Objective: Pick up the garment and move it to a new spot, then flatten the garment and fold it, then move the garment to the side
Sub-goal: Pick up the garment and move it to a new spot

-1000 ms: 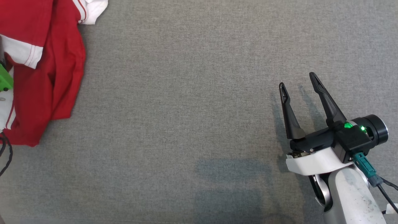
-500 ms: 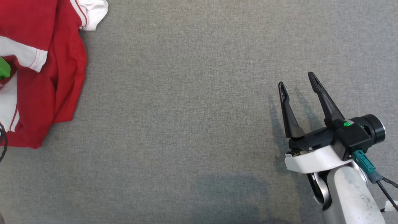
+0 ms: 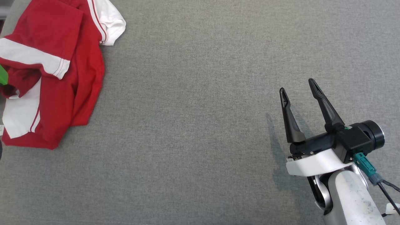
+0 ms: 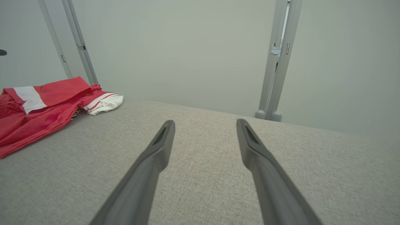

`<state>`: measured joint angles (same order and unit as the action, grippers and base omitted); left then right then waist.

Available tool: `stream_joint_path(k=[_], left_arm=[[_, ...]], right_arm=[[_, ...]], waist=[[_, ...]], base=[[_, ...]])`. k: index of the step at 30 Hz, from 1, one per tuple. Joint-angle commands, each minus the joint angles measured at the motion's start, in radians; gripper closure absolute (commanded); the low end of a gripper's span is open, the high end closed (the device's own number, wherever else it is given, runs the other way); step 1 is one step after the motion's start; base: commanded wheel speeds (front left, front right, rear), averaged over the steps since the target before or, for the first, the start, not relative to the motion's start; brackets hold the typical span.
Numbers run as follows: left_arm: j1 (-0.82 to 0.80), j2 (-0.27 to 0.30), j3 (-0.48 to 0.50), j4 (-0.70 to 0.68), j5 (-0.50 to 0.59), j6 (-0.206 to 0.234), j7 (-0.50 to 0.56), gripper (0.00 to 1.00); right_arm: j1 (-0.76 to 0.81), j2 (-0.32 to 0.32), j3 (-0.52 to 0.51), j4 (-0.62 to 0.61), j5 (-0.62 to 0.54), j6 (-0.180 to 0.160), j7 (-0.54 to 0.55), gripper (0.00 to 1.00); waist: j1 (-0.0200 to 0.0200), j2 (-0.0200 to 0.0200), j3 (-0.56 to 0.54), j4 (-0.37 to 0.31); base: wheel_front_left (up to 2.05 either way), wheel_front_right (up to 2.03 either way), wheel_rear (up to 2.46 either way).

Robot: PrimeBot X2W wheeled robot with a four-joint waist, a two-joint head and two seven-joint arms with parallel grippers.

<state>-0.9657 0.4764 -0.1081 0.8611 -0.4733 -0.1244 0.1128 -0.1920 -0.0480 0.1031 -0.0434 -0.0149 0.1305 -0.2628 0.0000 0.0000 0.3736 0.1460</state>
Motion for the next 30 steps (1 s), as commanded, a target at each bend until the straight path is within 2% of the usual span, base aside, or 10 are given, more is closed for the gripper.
stream_joint_path(k=[1,4,5,7,10,12,13,15,21,30], left_arm=[[0.023,0.003,-0.009,-0.006,-0.004,-0.004,-0.006,1.0],[0.04,-0.001,-0.023,-0.017,-0.003,-0.005,-0.013,1.0],[0.045,-0.003,-0.028,-0.022,-0.004,-0.006,-0.018,0.96],[0.057,-0.009,-0.039,-0.036,-0.01,-0.006,-0.027,0.8],[0.068,-0.013,-0.046,-0.048,-0.016,-0.005,-0.032,0.75],[0.081,-0.013,-0.051,-0.058,-0.023,-0.005,-0.033,0.67],[0.087,-0.014,-0.054,-0.061,-0.027,-0.005,-0.032,0.56],[0.097,-0.014,-0.06,-0.066,-0.033,-0.006,-0.031,0.0],[0.111,-0.016,-0.041,-0.042,-0.067,0.004,-0.01,0.0],[0.107,-0.012,0.005,0.034,-0.122,0.045,0.015,0.0]], right_arm=[[0.01,-0.004,-0.004,0.002,0.006,0.0,-0.004,0.0],[0.018,-0.004,-0.005,0.006,0.011,0.0,-0.004,0.0],[0.021,-0.004,-0.005,0.006,0.012,0.0,-0.004,0.0],[0.023,-0.004,-0.006,0.006,0.014,0.0,-0.004,0.0],[0.023,-0.004,-0.009,0.007,0.016,0.0,-0.004,0.0],[0.025,-0.004,-0.009,0.007,0.017,0.0,-0.004,0.0],[0.026,-0.004,-0.009,0.005,0.017,0.0,-0.004,0.0],[0.024,-0.004,-0.009,0.003,0.016,0.0,-0.004,0.0],[0.013,-0.004,-0.011,-0.012,0.0,0.0,-0.004,0.0],[0.003,-0.004,-0.019,-0.031,-0.035,0.0,-0.004,0.0]], waist=[[0.0,0.0,-0.02,0.004],[0.0,0.0,-0.037,0.007],[0.0,0.0,-0.043,0.008],[0.0,0.0,-0.053,0.009],[0.0,0.0,-0.062,0.01],[0.0,0.0,-0.067,0.01],[0.0,0.0,-0.067,0.011],[0.0,0.0,-0.066,0.011],[0.0,0.0,-0.031,0.001],[0.0,0.0,0.024,-0.029]], base=[[0.0,0.0,0.0],[0.0,0.0,0.0],[0.0,0.0,0.0],[0.0,0.0,0.0],[0.0,0.0,0.0],[0.0,0.0,0.0],[0.0,0.0,0.0],[0.0,0.0,0.0],[0.0,0.0,0.0],[0.0,0.0,0.0]])
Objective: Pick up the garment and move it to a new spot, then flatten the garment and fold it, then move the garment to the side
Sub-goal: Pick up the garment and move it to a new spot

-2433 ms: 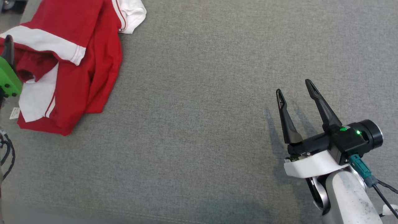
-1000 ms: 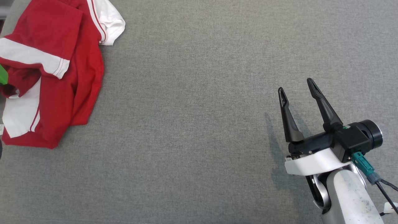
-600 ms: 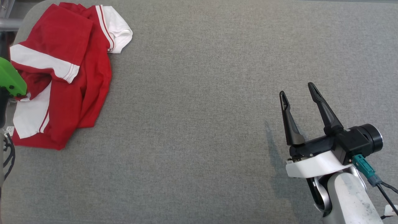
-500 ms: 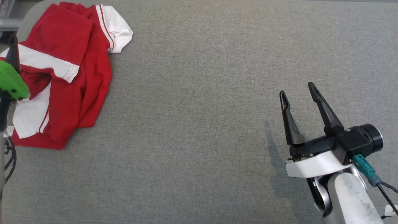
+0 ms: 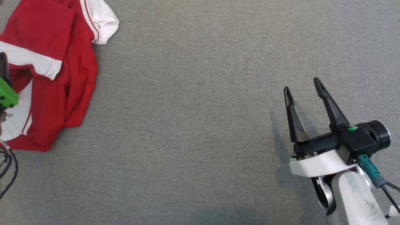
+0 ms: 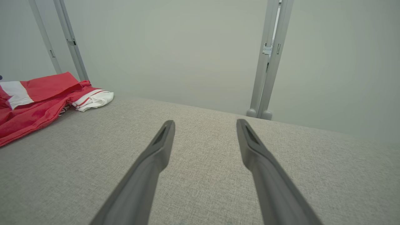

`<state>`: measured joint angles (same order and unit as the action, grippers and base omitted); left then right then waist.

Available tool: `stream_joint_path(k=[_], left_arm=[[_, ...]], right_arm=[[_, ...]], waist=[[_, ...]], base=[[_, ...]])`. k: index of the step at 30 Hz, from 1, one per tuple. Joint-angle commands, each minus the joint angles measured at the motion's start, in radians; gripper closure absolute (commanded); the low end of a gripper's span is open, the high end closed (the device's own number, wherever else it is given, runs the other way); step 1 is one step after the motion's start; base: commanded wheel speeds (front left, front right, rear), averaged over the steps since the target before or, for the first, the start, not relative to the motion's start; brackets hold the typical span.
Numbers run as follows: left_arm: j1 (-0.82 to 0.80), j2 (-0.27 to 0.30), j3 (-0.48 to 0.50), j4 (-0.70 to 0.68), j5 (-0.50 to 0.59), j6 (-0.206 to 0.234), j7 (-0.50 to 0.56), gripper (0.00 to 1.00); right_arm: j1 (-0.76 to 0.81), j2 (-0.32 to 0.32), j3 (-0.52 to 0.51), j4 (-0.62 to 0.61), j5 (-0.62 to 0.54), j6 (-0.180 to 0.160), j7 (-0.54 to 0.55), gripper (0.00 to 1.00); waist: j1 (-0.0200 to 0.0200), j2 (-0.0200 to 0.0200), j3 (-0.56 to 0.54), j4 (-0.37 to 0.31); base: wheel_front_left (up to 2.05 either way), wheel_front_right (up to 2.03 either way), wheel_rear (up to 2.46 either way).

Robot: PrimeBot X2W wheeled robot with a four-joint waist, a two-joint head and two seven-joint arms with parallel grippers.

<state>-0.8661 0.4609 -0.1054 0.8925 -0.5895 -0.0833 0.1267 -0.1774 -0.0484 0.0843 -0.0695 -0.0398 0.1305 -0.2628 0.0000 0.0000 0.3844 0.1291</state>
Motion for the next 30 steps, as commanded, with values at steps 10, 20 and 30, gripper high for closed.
stream_joint_path(k=[10,20,30], left_arm=[[-0.03,0.0,0.044,0.077,-0.049,0.051,-0.008,0.0],[-0.066,-0.005,0.058,0.135,-0.071,0.08,-0.023,0.0],[-0.059,0.009,0.048,0.148,-0.043,0.094,-0.149,1.0]], right_arm=[[-0.02,-0.004,0.0,-0.037,-0.021,0.0,-0.004,0.0],[-0.032,-0.004,0.009,-0.045,-0.027,0.0,-0.004,0.0],[-0.009,-0.004,0.008,-0.049,-0.038,0.0,-0.004,0.0]], waist=[[0.0,0.0,0.084,-0.046],[0.0,0.0,0.107,-0.086],[0.0,0.0,0.098,-0.094]], base=[[0.0,0.0,0.0],[0.0,0.0,0.0],[0.0,0.0,0.0]])
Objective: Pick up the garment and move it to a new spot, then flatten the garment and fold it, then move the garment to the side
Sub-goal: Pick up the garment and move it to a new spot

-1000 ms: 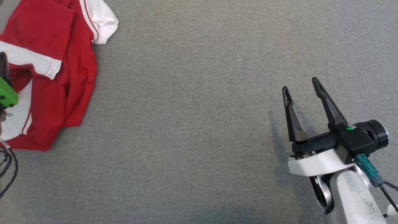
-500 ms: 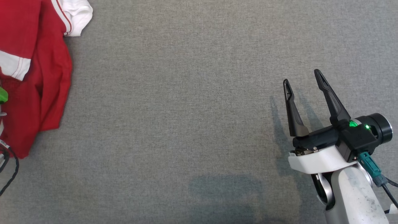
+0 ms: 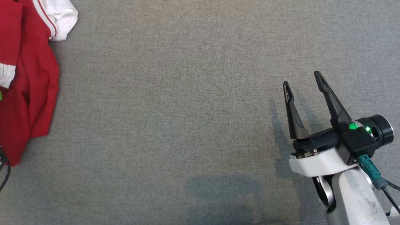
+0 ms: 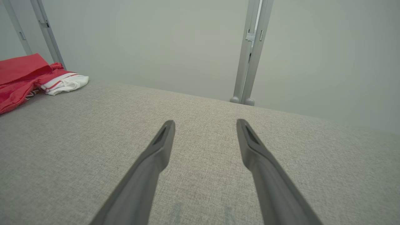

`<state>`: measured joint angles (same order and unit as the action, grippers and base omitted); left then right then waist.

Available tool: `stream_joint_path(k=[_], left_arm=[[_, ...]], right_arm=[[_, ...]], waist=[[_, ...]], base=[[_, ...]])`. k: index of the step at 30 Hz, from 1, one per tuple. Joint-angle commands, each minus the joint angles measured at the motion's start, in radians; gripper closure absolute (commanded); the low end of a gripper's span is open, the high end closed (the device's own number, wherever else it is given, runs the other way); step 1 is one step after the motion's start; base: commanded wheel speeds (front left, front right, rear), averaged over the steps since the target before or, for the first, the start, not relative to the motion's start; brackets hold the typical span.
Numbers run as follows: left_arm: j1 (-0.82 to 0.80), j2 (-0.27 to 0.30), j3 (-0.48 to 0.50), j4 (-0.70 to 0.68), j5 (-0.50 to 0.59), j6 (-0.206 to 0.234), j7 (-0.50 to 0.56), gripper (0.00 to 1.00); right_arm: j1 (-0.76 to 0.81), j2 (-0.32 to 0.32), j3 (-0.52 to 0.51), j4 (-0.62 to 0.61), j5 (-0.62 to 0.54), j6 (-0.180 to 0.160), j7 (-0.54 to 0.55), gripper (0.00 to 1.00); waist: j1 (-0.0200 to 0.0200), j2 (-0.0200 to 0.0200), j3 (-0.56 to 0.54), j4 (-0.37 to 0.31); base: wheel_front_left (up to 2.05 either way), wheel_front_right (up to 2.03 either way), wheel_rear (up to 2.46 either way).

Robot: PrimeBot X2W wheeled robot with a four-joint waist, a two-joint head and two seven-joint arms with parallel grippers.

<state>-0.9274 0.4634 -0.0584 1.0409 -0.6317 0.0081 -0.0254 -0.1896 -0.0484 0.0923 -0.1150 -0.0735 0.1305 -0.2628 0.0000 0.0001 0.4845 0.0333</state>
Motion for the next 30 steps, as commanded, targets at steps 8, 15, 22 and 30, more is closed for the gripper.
stream_joint_path(k=[8,15,22,30], left_arm=[[-0.017,0.018,-0.025,0.02,0.011,-0.056,-0.035,1.0],[-0.044,0.022,-0.067,-0.006,0.034,-0.106,-0.062,1.0],[-0.076,0.016,-0.127,-0.098,0.044,-0.131,-0.075,1.0],[-0.098,0.003,-0.22,-0.276,0.053,-0.139,-0.041,1.0]], right_arm=[[0.02,-0.004,0.014,0.014,0.012,0.0,-0.004,0.0],[0.021,-0.004,0.021,0.035,0.032,0.0,-0.004,0.0],[0.034,-0.004,0.023,0.058,0.062,0.0,-0.004,0.0],[0.069,-0.004,0.01,0.079,0.106,0.0,-0.004,0.0]], waist=[[0.0,-0.0001,-0.046,0.031],[0.0,-0.0001,-0.102,0.055],[0.0,-0.0001,-0.199,0.06],[0.0,-0.0001,-0.323,0.039]], base=[[0.0,0.0,0.0],[0.0,0.0,0.0],[0.0,0.0,0.0],[0.0,0.0,0.0]])
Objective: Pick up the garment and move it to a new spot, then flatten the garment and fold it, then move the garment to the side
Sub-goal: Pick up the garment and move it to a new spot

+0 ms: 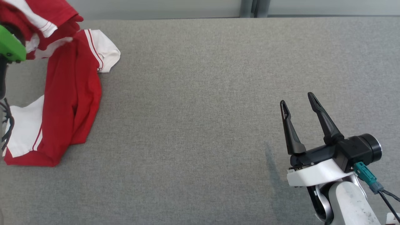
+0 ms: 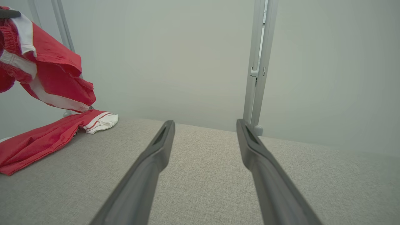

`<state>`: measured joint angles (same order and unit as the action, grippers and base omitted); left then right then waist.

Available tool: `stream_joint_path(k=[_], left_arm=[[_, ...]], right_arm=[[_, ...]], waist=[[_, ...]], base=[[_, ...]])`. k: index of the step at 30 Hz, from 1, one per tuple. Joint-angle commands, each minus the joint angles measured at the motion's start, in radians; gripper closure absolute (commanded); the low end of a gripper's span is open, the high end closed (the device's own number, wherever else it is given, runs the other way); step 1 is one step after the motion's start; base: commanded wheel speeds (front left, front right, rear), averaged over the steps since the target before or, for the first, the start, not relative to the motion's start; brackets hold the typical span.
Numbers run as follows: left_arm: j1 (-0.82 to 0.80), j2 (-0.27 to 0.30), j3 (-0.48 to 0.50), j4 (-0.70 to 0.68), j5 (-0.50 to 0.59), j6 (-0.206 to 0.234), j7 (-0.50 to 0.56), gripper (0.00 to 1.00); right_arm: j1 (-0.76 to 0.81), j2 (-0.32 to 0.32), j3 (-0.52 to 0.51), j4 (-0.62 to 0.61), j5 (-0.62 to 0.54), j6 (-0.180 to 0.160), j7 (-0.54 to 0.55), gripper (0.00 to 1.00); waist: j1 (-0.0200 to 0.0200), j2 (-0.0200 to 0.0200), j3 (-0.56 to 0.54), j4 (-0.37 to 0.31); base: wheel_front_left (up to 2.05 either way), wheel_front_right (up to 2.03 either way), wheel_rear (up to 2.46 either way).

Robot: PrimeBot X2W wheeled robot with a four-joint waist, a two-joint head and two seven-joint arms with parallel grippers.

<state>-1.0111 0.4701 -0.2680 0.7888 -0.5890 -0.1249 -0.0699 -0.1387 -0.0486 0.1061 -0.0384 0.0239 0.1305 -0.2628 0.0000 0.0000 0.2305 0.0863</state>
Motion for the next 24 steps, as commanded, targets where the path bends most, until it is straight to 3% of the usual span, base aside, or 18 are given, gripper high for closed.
stream_joint_path(k=[1,13,19,20,24], left_arm=[[-0.014,-0.011,-0.016,-0.048,0.006,-0.005,0.011,1.0],[0.078,-0.152,-0.103,-0.301,0.004,0.069,0.092,1.0],[0.168,-0.265,-0.146,-0.343,0.004,0.11,0.016,1.0],[0.202,-0.299,-0.167,-0.33,0.018,0.121,-0.024,1.0],[0.282,-0.351,-0.201,-0.257,0.045,0.159,-0.108,1.0]], right_arm=[[0.021,-0.003,-0.006,0.004,0.012,0.0,-0.004,0.0],[0.05,-0.003,-0.037,0.002,0.036,0.0,-0.004,0.0],[0.043,-0.003,-0.041,0.003,0.043,0.0,-0.004,0.0],[0.037,-0.003,-0.034,0.0,0.047,0.0,-0.004,0.0],[0.03,-0.003,-0.028,-0.001,0.055,0.0,-0.004,0.0]], waist=[[0.0,0.0,-0.081,-0.02],[0.0,0.0,-0.118,-0.1],[0.0,0.0,-0.098,-0.158],[0.0,0.0,-0.088,-0.177],[0.0,0.0,-0.068,-0.208]], base=[[0.0,0.0,0.0],[0.0,0.0,0.0],[0.0,0.0,0.0],[0.0,0.0,0.0],[0.0,0.0,0.0]])
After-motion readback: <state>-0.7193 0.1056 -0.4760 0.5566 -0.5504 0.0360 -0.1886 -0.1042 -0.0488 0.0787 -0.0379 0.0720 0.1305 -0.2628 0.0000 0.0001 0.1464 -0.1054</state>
